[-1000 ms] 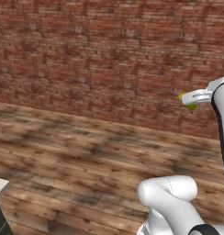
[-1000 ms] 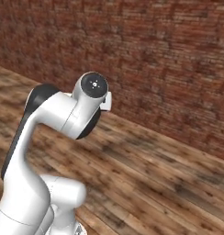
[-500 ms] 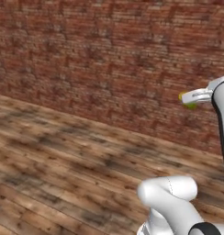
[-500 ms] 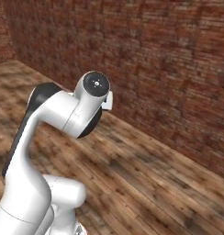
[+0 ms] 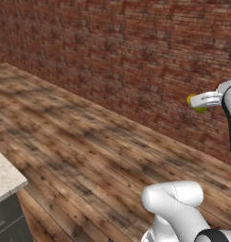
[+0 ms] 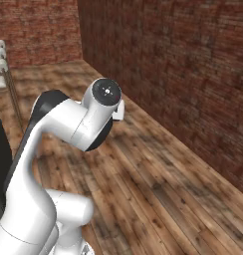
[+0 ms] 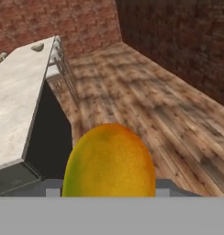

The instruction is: Retrieve the mango and pear from the fridge and place them into the bowl on the dining table.

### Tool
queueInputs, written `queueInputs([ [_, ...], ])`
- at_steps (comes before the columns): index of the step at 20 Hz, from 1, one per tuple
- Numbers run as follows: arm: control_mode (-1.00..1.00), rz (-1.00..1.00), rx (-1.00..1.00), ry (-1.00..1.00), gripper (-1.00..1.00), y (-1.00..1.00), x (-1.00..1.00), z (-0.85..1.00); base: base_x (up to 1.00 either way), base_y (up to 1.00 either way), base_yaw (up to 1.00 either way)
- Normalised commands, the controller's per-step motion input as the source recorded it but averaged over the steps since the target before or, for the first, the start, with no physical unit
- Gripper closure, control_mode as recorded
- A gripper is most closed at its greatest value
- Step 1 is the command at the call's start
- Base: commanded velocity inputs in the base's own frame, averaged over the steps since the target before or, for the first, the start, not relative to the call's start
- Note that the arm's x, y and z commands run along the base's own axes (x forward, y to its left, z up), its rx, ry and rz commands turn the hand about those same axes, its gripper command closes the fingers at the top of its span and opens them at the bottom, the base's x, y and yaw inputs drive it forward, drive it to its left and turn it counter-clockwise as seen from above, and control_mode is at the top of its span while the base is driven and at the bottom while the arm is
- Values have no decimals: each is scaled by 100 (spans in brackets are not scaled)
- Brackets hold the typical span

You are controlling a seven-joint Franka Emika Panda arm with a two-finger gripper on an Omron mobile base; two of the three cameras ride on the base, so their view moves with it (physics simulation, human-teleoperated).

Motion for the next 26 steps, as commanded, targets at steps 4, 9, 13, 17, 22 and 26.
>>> queueInputs([
  [4, 100, 0, 0, 0, 100, 0, 0, 0, 29, -12, 55],
  [9, 100, 0, 0, 0, 100, 0, 0, 0, 40, -29, 51],
  [13, 100, 0, 0, 0, 100, 0, 0, 0, 58, -63, 37],
  [17, 100, 0, 0, 0, 100, 0, 0, 0, 88, -83, 23],
  [22, 100, 0, 0, 0, 100, 0, 0, 0, 100, -82, 17],
  [26, 100, 0, 0, 0, 100, 0, 0, 0, 100, -30, 9],
])
